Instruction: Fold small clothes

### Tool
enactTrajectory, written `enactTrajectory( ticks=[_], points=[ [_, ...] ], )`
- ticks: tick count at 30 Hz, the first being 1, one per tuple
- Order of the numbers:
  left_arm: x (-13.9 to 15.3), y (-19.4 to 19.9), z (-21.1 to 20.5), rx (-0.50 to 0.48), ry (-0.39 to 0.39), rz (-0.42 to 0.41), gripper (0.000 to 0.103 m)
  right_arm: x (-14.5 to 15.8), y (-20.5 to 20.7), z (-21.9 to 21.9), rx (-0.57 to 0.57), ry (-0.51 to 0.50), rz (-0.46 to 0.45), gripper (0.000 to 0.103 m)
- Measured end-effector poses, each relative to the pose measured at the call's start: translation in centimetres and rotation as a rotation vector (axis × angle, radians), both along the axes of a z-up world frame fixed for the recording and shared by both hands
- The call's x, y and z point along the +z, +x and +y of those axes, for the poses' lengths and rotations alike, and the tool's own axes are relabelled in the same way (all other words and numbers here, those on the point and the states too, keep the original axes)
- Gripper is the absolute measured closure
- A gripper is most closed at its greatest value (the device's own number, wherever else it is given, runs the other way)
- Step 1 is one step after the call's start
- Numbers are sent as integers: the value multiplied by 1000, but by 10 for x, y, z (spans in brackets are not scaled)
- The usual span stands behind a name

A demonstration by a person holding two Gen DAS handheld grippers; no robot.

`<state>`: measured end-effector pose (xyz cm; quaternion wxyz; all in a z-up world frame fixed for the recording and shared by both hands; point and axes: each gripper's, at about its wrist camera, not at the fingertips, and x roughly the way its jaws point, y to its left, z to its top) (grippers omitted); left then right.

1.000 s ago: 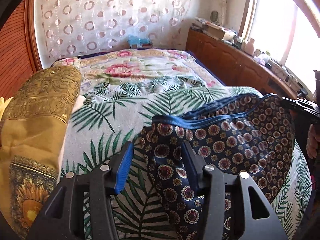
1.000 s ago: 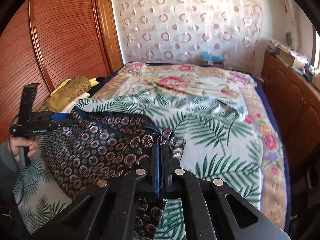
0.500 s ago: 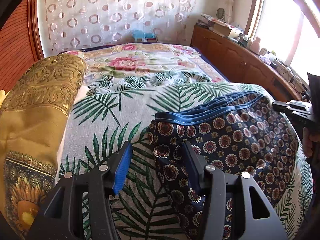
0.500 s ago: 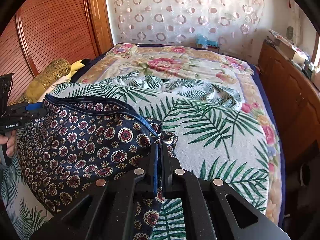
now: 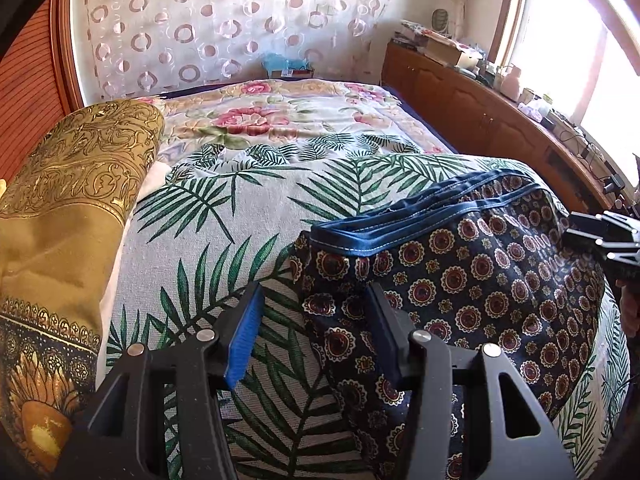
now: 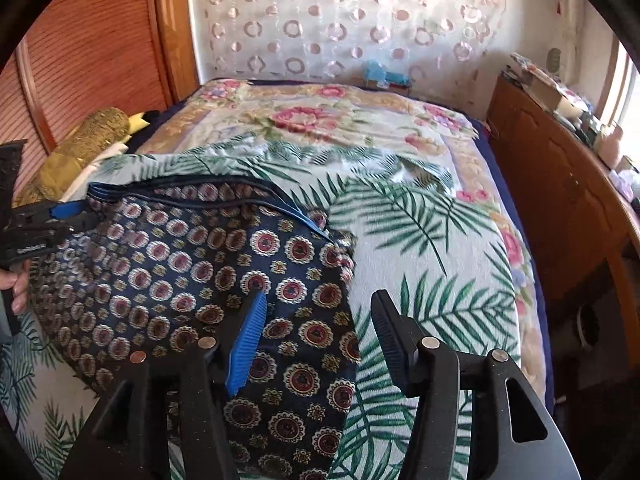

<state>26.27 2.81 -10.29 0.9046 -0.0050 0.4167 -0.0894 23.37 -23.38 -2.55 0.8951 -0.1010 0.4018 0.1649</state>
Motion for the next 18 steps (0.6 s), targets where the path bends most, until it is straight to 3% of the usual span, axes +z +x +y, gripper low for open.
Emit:
enactTrajectory(
  ticks=[18],
  points=[
    [2,-2,1,-1,-16,1,50,-26,44,-7,59,136,45,44]
  ],
)
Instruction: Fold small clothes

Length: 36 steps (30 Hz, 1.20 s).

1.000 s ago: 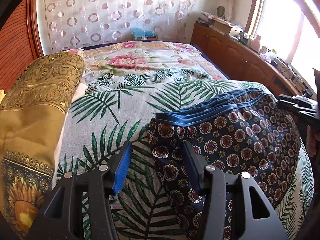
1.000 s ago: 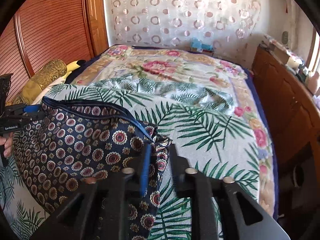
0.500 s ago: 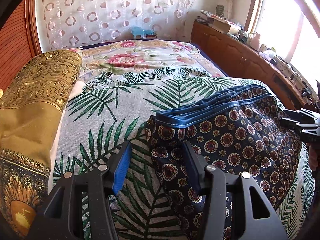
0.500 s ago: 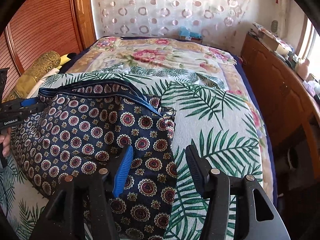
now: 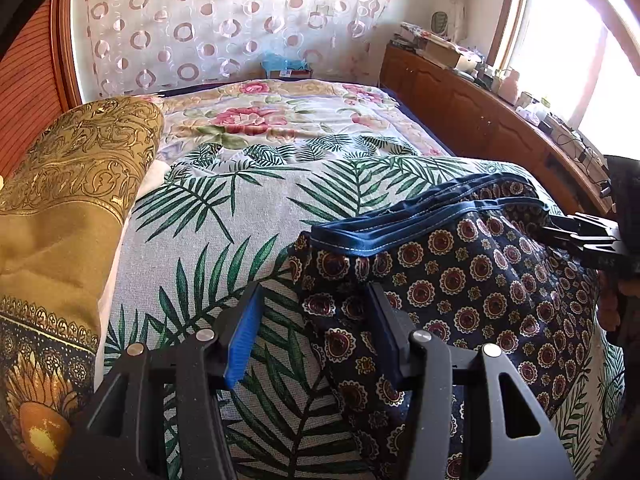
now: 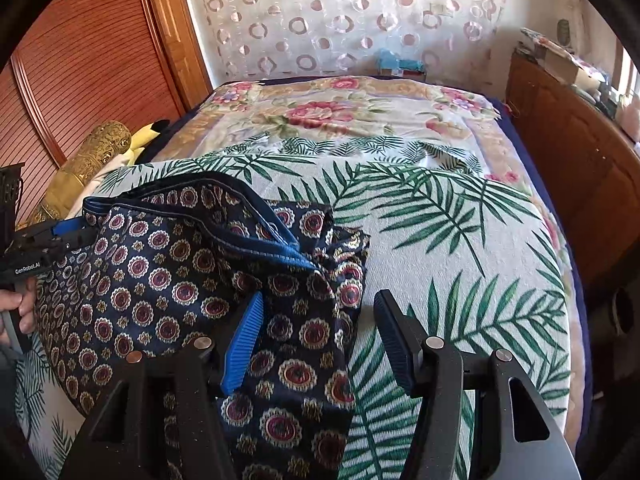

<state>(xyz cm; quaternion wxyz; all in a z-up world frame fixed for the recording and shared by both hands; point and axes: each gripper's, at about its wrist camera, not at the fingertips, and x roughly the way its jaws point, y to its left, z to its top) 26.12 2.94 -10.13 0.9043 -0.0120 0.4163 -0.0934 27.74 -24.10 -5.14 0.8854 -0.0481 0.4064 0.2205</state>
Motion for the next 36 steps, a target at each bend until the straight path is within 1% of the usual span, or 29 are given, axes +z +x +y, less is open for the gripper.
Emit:
enactTrajectory(
  ticks=[3,5,7,9,11,13,15,16,18,19,20,21,23,25,27,29,36],
  points=[
    [1,0,0,-2,2,2,50,-3,4,4,25,-20,-17,44],
    [2,2,0,1,-4,14,50,-4,4,7,49,-13,-21,56],
    [4,6,1,-1,-31,27,50,-5,3,8,53,-11,-25,59],
    [5,9,0,1,-32,36,50,-6,3,7,68,2,-25,66],
    [5,13,-1,1,-31,36,50,-7,3,6,84,26,-15,80],
    [4,19,0,3,-53,43,50,-9,2,7,105,26,-15,86],
    [5,23,1,4,-66,48,50,-9,0,8,110,28,-19,89],
    [4,25,1,-4,-83,54,52,-9,-1,8,109,32,-26,90],
    [4,29,1,-19,-126,75,73,-8,-4,8,107,41,-46,91],
    [4,30,1,-21,-134,81,76,-9,-5,7,104,45,-53,92],
    [5,29,-1,-24,-126,75,88,-9,-7,7,100,53,-58,92],
    [6,28,-2,-35,-128,73,93,-9,-9,5,92,60,-62,92],
    [11,22,-5,-41,-120,49,97,-7,-12,3,79,70,-76,92],
    [20,14,-8,-53,-126,10,97,-2,-19,3,73,72,-110,93],
    [33,1,-6,-41,-140,-55,97,3,-24,4,79,73,-125,93],
    [46,-10,-7,-47,-146,-97,98,10,-29,4,85,71,-149,93],
    [89,-52,9,-20,-160,-225,98,46,-47,10,127,67,-249,93]
  ],
)
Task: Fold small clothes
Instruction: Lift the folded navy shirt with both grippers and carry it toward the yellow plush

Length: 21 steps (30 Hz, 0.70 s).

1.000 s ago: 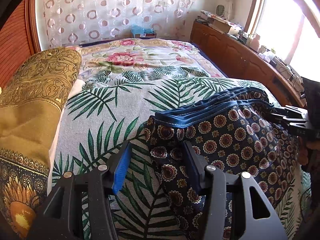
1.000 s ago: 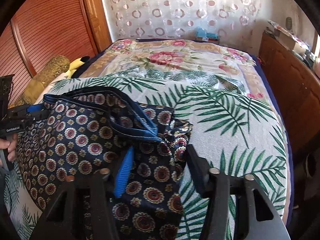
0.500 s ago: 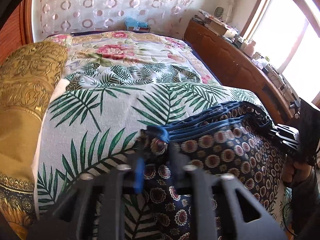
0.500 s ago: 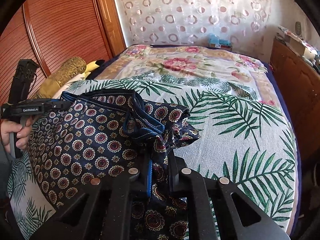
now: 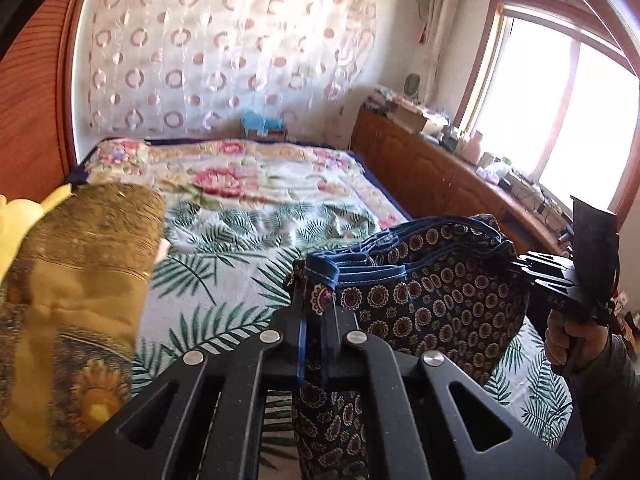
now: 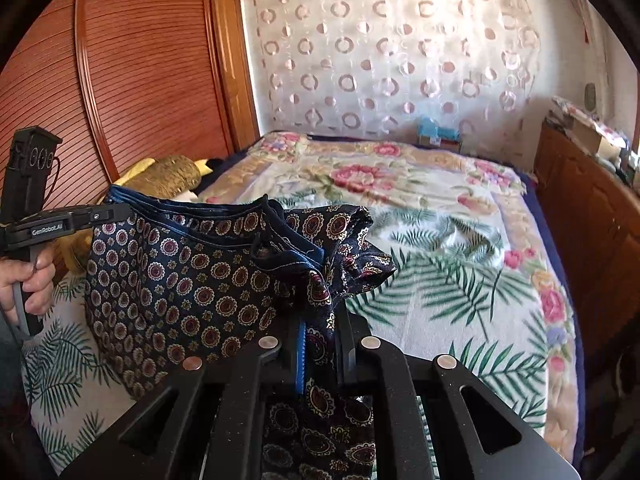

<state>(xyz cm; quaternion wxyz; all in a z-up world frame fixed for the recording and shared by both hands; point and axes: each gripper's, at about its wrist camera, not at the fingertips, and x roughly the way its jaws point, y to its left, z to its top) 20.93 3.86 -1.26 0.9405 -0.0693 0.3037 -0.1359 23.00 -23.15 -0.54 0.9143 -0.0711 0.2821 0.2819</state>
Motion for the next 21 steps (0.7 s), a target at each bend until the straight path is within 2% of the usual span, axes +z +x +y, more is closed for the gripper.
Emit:
enactTrajectory(
  ticks=[5,14,18,21],
  points=[
    [28,-30,24,55,-4,-94,98,29,-2,20,66,-19,-60,93],
    [68,-78,83,200,-2,-238,98,93,4,94,213,-57,-217,93],
    [72,-90,112,292,5,-257,98,111,24,147,303,-99,-258,93],
    [59,-89,142,384,20,-227,98,111,47,193,385,-138,-250,93]
  ],
)
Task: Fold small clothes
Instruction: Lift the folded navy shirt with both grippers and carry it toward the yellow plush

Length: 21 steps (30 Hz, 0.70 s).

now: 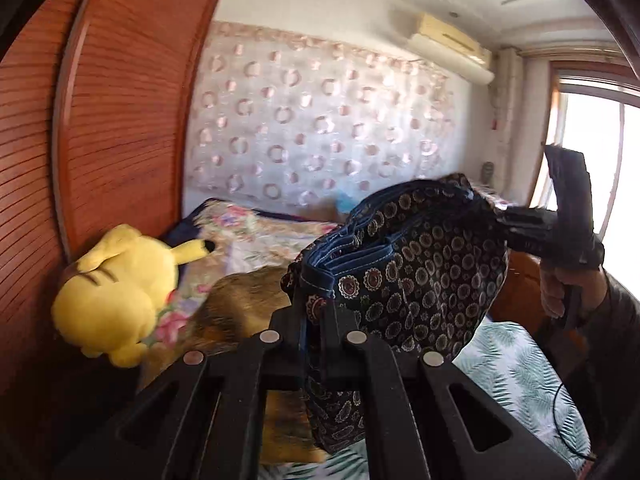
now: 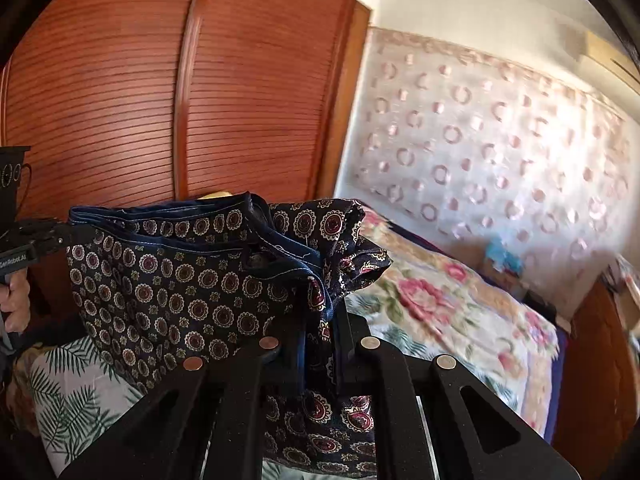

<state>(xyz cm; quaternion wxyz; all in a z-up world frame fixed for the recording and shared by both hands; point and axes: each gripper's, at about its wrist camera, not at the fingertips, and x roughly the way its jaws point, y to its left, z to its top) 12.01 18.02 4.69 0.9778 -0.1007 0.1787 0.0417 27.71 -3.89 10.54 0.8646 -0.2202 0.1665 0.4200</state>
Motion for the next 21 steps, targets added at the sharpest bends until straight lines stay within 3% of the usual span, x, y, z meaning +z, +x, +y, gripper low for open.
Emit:
enactTrajectory(
  ticks=[4,9,11,13,20,21],
  points=[
    [-42,8,46,111,-52,90,98,-17,39,77,64,-101,16,93],
    [-80,15,74,162,-95,158,98,-47,58,157,97,-189,5,93],
    [-89,19,77,171,-101,181,98,-61,66,176,98,-210,2,93],
    [-94,19,76,112,-141,242,98,-72,74,192,86,-223,19,93],
    [-103,6,77,121,-152,267,98,-70,83,222,59,-182,43,85],
    [-104,5,76,125,-148,273,98,-68,74,224,43,-181,31,79]
  ],
)
